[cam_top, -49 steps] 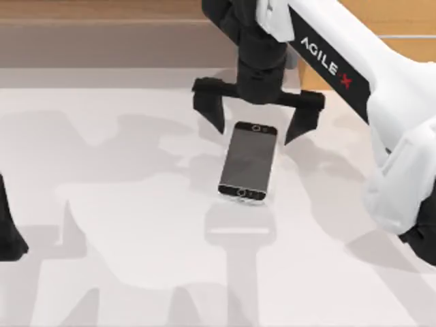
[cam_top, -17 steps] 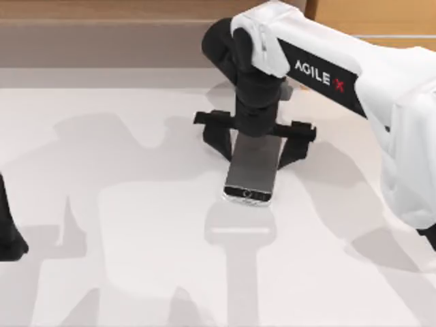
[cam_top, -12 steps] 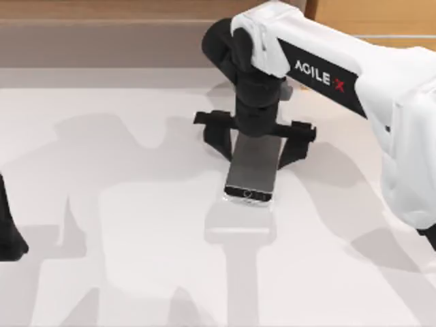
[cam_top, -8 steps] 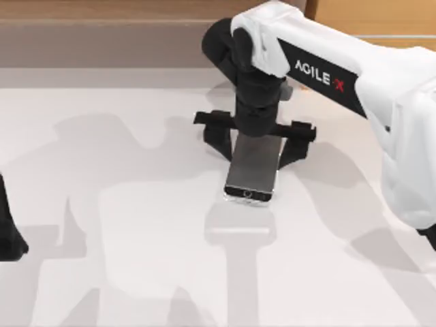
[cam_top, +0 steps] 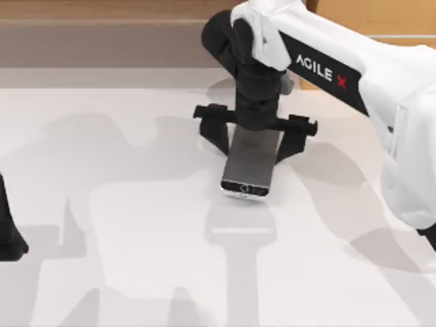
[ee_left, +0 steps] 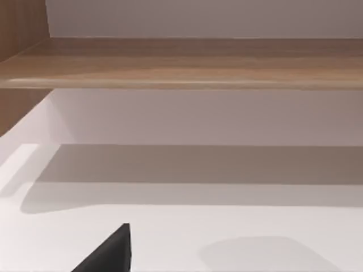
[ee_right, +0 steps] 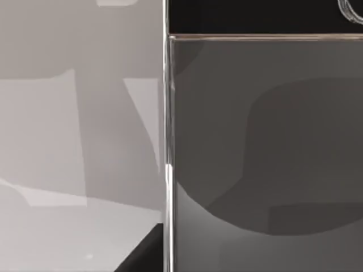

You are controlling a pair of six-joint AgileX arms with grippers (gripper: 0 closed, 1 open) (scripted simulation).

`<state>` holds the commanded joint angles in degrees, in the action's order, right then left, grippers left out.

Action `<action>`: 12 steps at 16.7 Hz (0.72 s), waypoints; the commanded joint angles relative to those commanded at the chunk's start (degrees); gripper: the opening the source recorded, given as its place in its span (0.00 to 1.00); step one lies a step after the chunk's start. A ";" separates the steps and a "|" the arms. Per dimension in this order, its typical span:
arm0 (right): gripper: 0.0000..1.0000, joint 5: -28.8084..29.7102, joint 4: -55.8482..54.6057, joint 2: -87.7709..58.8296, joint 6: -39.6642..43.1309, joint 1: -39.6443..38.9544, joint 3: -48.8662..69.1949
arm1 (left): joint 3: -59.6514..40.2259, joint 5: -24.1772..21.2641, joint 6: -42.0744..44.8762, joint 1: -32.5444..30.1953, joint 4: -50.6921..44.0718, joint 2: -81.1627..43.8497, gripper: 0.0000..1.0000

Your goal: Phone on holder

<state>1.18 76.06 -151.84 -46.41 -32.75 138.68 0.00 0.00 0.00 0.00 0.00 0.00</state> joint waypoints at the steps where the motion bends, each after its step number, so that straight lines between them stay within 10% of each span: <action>1: 0.00 0.00 0.86 0.02 0.00 0.01 0.79 | 0.00 0.00 0.00 0.00 0.00 0.00 1.00; 12: 0.00 -9.50 -1.36 10.83 10.38 6.42 -2.34 | 0.00 0.00 0.00 0.00 0.00 0.00 1.00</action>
<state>-8.32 74.69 -141.01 -36.03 -26.33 136.35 0.00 0.00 0.00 0.00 0.00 0.00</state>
